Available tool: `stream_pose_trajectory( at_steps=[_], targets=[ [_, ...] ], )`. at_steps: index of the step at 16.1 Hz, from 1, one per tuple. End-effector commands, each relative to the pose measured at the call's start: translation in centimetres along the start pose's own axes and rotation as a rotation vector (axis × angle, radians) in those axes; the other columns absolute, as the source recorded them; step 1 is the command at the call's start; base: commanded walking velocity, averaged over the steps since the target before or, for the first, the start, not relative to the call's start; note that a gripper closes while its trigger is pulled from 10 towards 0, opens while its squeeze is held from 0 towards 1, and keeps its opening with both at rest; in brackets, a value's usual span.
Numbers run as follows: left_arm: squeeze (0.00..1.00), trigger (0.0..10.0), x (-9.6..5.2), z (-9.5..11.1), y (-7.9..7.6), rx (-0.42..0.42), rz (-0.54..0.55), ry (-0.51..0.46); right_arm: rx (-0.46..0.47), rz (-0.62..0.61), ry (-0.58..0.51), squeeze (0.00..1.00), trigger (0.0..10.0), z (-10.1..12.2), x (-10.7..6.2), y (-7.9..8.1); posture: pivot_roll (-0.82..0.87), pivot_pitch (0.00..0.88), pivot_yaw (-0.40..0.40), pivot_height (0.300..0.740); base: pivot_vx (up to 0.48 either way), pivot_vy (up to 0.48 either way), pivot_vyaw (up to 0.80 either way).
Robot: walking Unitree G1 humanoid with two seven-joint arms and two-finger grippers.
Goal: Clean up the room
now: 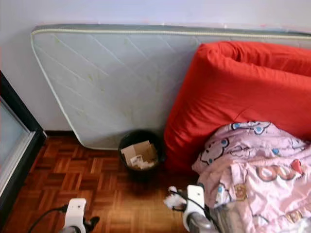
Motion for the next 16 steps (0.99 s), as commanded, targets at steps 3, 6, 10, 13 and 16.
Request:
stream_pose_trajectory(
  at_steps=[3,6,10,13,16],
  targets=[
    [0.00,10.0,-0.10,-0.64,0.10,0.006,0.004,0.027,0.006,-0.002,0.003,0.00,10.0,-0.24,-0.03,-0.05,-0.09,0.052,-0.036,0.740,0.000,0.090,0.00],
    [0.00,10.0,-0.09,-0.69,0.07,-0.005,0.004,0.030,0.006,-0.003,0.003,0.00,10.0,-0.28,-0.03,-0.09,-0.09,0.050,-0.036,0.740,0.000,0.320,0.00],
    [0.00,10.0,-0.09,-0.62,0.06,0.006,0.003,0.027,0.007,-0.004,0.006,0.00,10.0,-0.37,-0.05,-0.15,-0.09,0.053,-0.036,0.740,0.000,0.317,0.00],
    [0.00,10.0,-0.09,-0.52,0.11,0.001,0.011,0.017,0.007,-0.004,0.009,0.00,10.0,-0.45,-0.06,-0.21,-0.08,0.058,-0.037,0.740,0.000,0.000,0.00],
    [0.00,10.0,-0.09,-0.51,0.11,-0.002,0.011,0.017,0.006,-0.003,0.009,0.00,10.0,-0.48,-0.06,-0.21,-0.08,0.059,-0.037,0.740,0.000,0.000,0.00]
  ],
)
Point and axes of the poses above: a point about 5 cm out from each wrist's last joint towards the gripper, its own x axis pointing out of the wrist towards the gripper, its own z axis along the axis of the wrist's last joint, y = z × x, the point moved 3 cm from there along x, pointing out of the wrist towards the gripper, and after that the axes turned 2 degrees about x, right-handed, at the moved point
